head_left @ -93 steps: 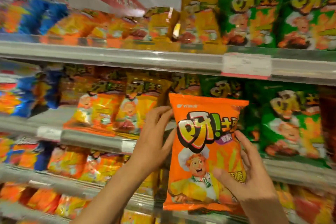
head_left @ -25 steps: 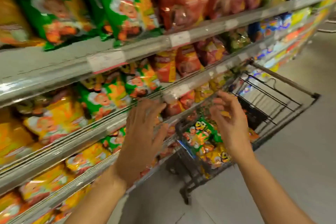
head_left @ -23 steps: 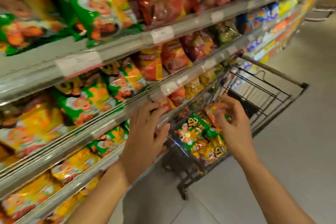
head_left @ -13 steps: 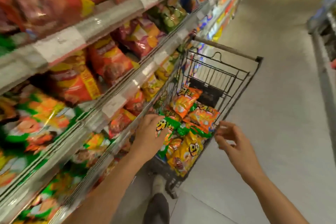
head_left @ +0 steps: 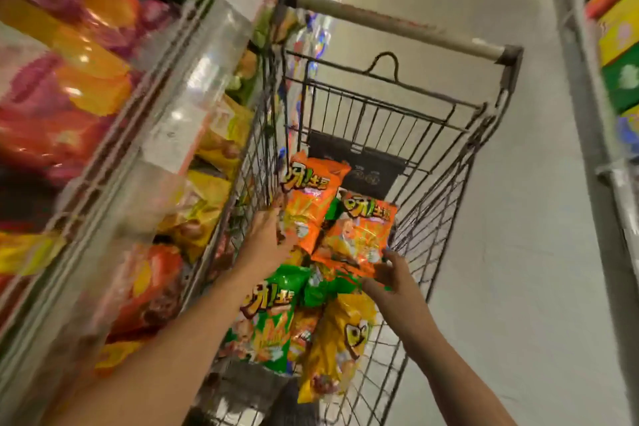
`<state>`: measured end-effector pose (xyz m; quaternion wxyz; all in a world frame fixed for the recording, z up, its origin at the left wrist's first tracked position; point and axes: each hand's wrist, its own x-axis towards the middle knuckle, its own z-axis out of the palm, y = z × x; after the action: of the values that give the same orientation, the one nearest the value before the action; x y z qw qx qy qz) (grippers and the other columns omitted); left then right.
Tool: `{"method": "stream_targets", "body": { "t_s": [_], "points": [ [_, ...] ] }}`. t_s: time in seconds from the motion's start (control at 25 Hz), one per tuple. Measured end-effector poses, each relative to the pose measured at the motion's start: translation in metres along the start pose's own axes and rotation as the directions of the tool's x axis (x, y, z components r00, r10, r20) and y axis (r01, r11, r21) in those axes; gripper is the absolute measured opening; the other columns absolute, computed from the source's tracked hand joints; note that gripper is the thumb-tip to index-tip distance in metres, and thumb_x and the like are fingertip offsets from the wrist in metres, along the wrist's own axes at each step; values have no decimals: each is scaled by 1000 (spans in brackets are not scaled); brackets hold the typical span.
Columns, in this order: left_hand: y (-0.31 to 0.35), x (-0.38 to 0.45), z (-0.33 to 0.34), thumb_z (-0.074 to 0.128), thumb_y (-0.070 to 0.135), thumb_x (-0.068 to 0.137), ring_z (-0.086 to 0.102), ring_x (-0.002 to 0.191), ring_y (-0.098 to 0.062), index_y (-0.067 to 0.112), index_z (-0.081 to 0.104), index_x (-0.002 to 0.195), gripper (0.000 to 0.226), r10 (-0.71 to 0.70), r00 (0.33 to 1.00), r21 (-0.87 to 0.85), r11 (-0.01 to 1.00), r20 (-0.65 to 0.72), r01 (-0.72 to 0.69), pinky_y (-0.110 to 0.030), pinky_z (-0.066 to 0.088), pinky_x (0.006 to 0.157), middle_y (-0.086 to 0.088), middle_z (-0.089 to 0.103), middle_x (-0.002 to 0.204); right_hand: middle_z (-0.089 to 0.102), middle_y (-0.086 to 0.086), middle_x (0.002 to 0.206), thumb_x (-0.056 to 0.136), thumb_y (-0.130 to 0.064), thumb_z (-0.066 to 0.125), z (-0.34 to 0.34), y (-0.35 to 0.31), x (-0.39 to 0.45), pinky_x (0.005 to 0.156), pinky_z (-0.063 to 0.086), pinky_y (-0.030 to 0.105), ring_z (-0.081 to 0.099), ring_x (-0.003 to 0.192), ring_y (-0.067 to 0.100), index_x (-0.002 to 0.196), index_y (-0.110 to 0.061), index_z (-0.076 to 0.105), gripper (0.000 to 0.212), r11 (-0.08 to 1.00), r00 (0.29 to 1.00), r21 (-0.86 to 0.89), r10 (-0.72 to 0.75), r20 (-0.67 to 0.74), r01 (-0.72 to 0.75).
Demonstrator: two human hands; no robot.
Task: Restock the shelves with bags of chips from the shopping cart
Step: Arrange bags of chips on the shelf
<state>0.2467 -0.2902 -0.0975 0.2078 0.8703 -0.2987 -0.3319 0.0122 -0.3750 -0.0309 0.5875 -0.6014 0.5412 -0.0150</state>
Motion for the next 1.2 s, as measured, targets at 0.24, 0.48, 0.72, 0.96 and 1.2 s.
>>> {"method": "stream_targets", "body": {
  "t_s": [0.24,0.48,0.72,0.96,1.2],
  "points": [
    [-11,100,23,65,41,95,12,154,-28,16,10,162,90,-208,978,-147,967,8,207,-45,21,121,-8,7,169,64,8,126,86,-12,76,25,3,115,95,54,47,63,113,30,132,-24,41,59,973,973,130,205,-101,-192],
    [-27,146,48,78,42,85,22,153,-29,21,4,162,109,-248,956,-296,911,160,286,-48,24,123,-7,21,167,52,21,138,75,-31,85,51,50,161,102,47,59,54,124,43,143,-13,33,87,919,867,78,392,-307,-388],
    [-7,117,32,85,38,78,55,127,-27,17,46,142,78,-213,977,-410,889,26,205,-44,48,105,-6,58,139,73,17,106,80,-9,82,35,38,148,75,63,47,72,94,38,115,-6,67,38,874,877,278,452,-164,-398],
    [45,34,6,82,57,72,55,117,-27,16,54,129,75,-18,963,-168,985,-269,-29,-32,41,82,-6,61,127,77,5,94,82,-5,76,5,1,75,70,62,39,74,84,25,105,-13,71,25,987,979,145,98,-179,-72],
    [94,-71,-45,65,76,69,55,128,-26,21,46,141,93,-30,905,-276,956,-424,-98,-46,50,98,-4,60,139,79,9,97,76,-11,83,-77,-38,18,73,63,45,76,88,31,109,-14,72,36,973,993,198,-115,-41,121]
  ]
}}
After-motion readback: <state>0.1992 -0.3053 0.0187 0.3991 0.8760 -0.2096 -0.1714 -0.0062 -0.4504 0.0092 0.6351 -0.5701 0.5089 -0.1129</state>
